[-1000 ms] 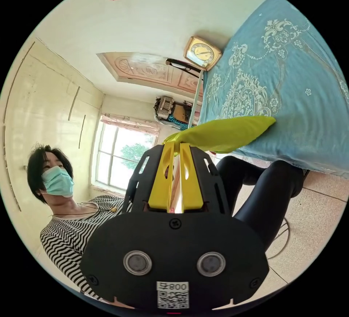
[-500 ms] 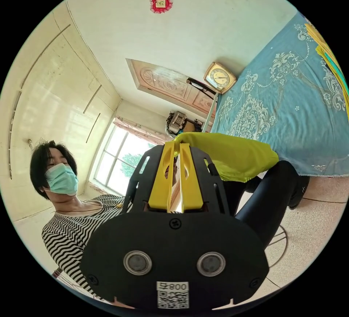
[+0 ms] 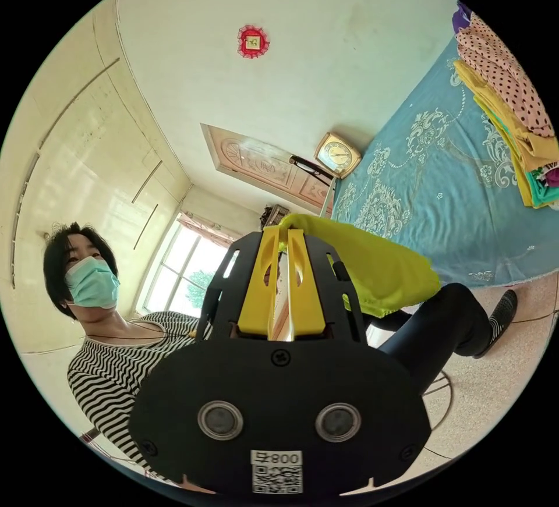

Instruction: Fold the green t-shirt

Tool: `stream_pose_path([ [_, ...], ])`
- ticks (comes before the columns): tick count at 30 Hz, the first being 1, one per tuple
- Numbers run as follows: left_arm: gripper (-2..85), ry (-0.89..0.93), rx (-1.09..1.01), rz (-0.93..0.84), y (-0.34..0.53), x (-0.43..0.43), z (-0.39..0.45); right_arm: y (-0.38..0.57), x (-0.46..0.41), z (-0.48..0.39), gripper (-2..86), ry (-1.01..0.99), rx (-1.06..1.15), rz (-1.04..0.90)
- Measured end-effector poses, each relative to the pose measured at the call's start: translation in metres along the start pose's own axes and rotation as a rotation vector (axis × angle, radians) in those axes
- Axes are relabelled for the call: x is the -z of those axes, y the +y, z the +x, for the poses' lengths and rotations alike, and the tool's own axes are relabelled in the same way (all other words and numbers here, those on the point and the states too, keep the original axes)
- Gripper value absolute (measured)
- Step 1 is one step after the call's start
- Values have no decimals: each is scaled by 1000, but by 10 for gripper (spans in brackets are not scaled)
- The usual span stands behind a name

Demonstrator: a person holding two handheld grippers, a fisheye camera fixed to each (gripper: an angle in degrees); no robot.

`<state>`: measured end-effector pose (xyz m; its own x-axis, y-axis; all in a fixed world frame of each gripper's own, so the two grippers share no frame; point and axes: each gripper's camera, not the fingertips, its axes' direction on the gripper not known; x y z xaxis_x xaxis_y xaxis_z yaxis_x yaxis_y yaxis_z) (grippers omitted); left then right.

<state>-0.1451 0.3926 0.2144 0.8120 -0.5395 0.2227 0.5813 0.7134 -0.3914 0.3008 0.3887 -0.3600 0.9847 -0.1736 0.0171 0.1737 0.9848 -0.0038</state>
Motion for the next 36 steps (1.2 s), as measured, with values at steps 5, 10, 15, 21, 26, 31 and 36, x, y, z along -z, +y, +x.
stream_pose_path([
  [5,25,10,22,-60,-81,-98,-14,-66,43,50,18,59,-21,35],
  [10,25,86,-24,-86,-178,-197,-20,-166,79,75,19,115,22,74],
  [15,26,162,-128,-127,-274,-309,12,-274,128,63,18,209,91,122],
  [21,25,196,-242,-265,-341,-454,82,-352,216,3,19,388,156,188],
  [26,26,128,-225,-501,-325,-582,91,-344,298,11,20,619,-11,186],
  [31,26,-42,-7,-757,-277,-676,36,-313,345,92,20,807,-321,58],
  [36,27,-51,89,-817,-264,-726,33,-308,373,117,20,788,-396,36],
])
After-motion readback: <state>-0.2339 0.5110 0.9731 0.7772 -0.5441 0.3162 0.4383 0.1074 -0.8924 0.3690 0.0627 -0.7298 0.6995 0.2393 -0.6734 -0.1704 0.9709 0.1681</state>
